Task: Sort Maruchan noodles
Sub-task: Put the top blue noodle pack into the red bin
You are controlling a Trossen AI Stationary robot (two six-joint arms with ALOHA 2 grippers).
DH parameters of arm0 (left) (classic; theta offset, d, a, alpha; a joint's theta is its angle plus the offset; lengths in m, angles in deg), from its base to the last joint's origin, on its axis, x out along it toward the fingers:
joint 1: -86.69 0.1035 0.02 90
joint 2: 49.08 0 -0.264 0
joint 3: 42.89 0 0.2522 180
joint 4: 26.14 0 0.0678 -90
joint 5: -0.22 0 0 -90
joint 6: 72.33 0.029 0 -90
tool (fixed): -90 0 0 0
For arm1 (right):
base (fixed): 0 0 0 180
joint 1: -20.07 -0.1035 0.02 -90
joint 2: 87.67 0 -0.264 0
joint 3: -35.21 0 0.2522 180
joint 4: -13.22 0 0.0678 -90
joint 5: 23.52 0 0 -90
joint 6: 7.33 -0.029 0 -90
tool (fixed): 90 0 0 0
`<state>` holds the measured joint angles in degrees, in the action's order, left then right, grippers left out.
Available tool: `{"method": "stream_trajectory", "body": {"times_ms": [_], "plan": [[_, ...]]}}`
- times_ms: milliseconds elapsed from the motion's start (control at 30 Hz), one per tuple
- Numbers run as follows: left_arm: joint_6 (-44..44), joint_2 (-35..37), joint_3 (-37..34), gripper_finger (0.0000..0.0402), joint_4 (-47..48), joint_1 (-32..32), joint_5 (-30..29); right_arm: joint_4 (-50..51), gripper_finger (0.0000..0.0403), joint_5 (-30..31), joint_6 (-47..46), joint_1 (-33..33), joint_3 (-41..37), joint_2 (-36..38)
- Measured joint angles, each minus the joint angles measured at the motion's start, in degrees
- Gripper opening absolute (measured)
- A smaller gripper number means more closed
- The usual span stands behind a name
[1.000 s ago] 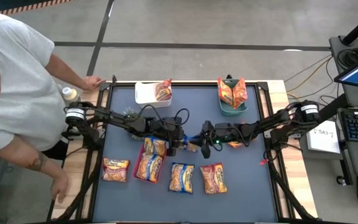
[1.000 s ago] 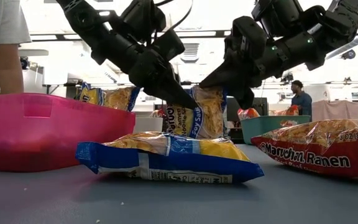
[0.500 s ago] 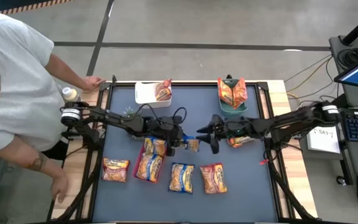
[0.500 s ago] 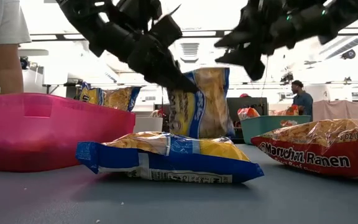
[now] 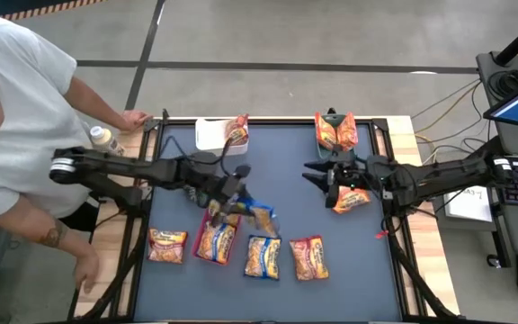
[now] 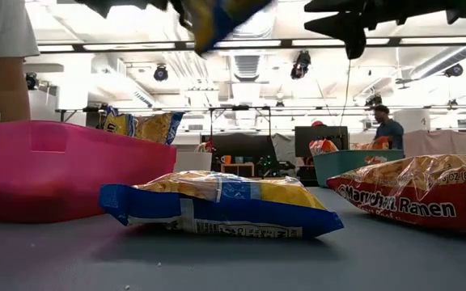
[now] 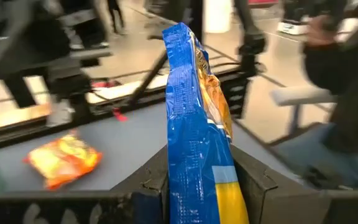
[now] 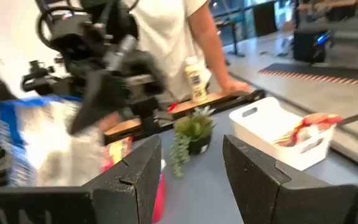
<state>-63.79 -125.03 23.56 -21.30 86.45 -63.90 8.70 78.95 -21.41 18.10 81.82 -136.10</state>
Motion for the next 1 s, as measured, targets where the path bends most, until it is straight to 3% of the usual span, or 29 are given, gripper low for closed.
{"method": "stream_trajectory", "body": {"times_ms": [200, 500, 667, 1000], "plan": [[-1.9, 7.5, 0.0, 0.0091, 15.4, -3.2, -0.8, -0.1, 0.016, 1.0, 1.2, 0.0, 0.0, -1.4], [-6.4, 9.5, 0.0, 0.0091, 41.3, -4.9, -20.9, -0.4, 0.016, 1.3, 0.6, 0.0, -0.1, -7.0], [-6.2, 7.0, -0.3, 0.0091, 46.3, -4.8, -23.6, -0.8, 0.0164, 2.2, 0.5, 0.0, -0.1, -8.6], [-7.6, 3.4, -0.5, 0.0091, 45.5, -4.8, -23.5, -0.9, 0.0161, 2.7, 0.7, 0.0, 0.1, -8.7]]}}
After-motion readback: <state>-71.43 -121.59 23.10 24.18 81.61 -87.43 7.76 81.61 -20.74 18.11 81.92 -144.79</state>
